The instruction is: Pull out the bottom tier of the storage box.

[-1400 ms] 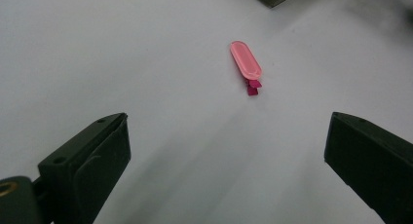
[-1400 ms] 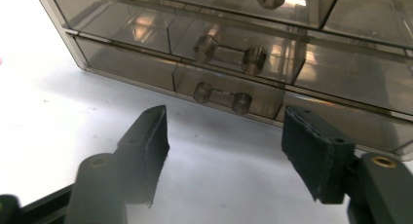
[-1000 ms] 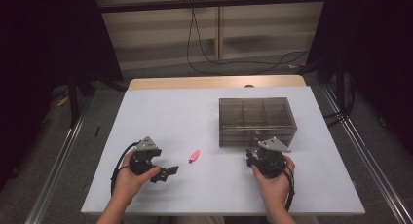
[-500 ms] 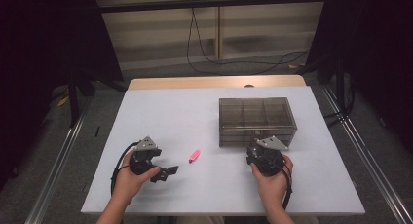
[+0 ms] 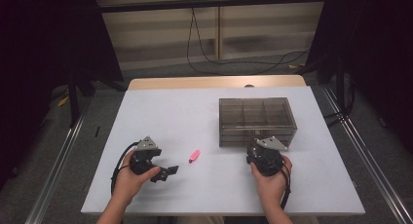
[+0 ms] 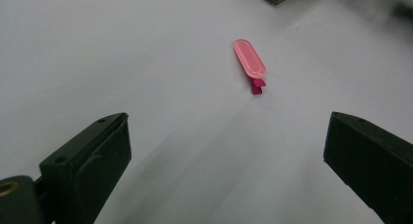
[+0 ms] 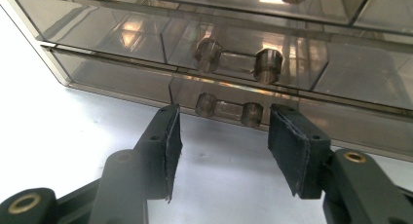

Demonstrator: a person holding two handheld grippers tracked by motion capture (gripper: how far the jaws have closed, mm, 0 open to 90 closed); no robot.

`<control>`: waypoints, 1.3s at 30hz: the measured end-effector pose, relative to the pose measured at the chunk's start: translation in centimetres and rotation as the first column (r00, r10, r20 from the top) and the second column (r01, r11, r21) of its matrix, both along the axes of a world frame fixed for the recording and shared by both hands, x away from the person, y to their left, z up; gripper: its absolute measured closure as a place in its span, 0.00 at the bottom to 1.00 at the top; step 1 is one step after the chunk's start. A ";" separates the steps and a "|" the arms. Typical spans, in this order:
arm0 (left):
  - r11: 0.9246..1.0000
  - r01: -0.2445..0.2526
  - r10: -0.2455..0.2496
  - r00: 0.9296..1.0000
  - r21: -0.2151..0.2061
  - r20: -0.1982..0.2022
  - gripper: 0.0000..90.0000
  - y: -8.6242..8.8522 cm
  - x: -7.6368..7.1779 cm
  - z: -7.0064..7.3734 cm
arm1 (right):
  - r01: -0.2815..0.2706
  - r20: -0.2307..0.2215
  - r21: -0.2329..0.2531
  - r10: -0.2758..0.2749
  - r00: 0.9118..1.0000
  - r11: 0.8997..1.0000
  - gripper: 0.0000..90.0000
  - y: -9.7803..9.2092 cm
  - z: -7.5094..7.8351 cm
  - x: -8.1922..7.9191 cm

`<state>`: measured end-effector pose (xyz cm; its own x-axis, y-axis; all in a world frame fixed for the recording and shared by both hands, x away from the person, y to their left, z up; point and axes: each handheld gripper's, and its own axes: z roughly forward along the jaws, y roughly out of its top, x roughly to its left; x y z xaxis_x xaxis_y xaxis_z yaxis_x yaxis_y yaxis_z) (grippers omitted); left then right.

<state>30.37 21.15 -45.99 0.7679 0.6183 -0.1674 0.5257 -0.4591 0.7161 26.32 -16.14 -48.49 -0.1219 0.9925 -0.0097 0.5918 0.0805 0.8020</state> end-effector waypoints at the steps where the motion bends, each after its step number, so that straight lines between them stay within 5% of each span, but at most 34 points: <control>1: 1.000 0.003 -0.003 1.000 0.001 -0.001 0.04 0.1 0.0 -0.1 | 0.003 -0.001 -0.002 -0.003 1.000 1.000 0.51 0.0 0.0 0.0; 39: 1.000 0.003 -0.003 1.000 0.013 0.008 0.05 0.0 0.1 0.0 | 0.080 -0.053 -0.017 -0.080 0.995 0.997 0.60 0.7 -0.3 0.9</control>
